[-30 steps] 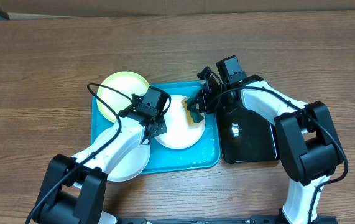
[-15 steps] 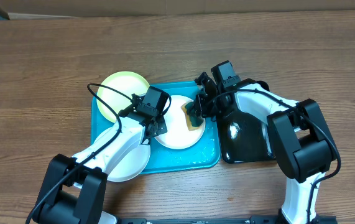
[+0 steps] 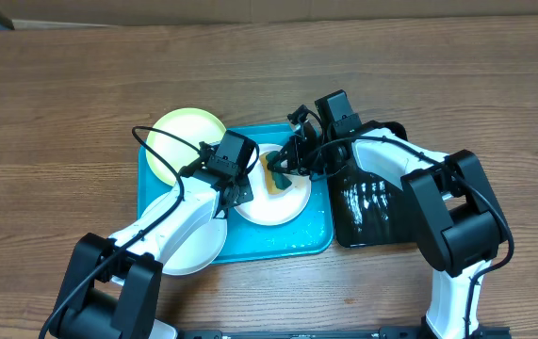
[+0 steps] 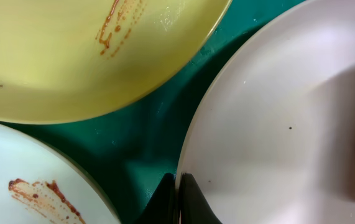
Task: Clean dirty plates on tray and stack at the side
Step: 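Scrub the white plate surface with the sponge in the right gripper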
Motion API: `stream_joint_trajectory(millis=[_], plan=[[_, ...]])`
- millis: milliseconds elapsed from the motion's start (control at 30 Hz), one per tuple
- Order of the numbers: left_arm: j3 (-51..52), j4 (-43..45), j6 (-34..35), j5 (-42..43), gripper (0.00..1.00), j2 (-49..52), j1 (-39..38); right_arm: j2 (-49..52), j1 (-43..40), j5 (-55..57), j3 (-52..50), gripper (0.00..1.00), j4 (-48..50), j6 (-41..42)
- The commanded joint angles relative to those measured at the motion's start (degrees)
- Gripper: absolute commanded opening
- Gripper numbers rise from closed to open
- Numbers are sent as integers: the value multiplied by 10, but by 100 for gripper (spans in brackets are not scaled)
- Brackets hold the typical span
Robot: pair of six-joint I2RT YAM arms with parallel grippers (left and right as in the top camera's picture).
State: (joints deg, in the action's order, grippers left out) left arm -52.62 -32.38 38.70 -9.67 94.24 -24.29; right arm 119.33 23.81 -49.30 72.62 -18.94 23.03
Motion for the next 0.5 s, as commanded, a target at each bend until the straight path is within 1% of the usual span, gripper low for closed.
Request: stream_joint_trajectory(millis=[0, 100, 200, 333, 467], plan=[[0, -1, 1, -8, 4, -7, -1, 5, 1, -36, -2, 4, 14, 15], [0, -1, 1, -8, 4, -7, -1, 4, -3, -53, 5, 4, 23, 15], [0, -2, 1, -8, 4, -7, -1, 2, -7, -42, 6, 4, 18, 10], [0, -2, 1, -8, 4, -7, -1, 3, -4, 67, 6, 4, -38, -10], [0, -2, 1, -8, 4, -7, -1, 3, 7, 161, 4, 4, -77, -9]])
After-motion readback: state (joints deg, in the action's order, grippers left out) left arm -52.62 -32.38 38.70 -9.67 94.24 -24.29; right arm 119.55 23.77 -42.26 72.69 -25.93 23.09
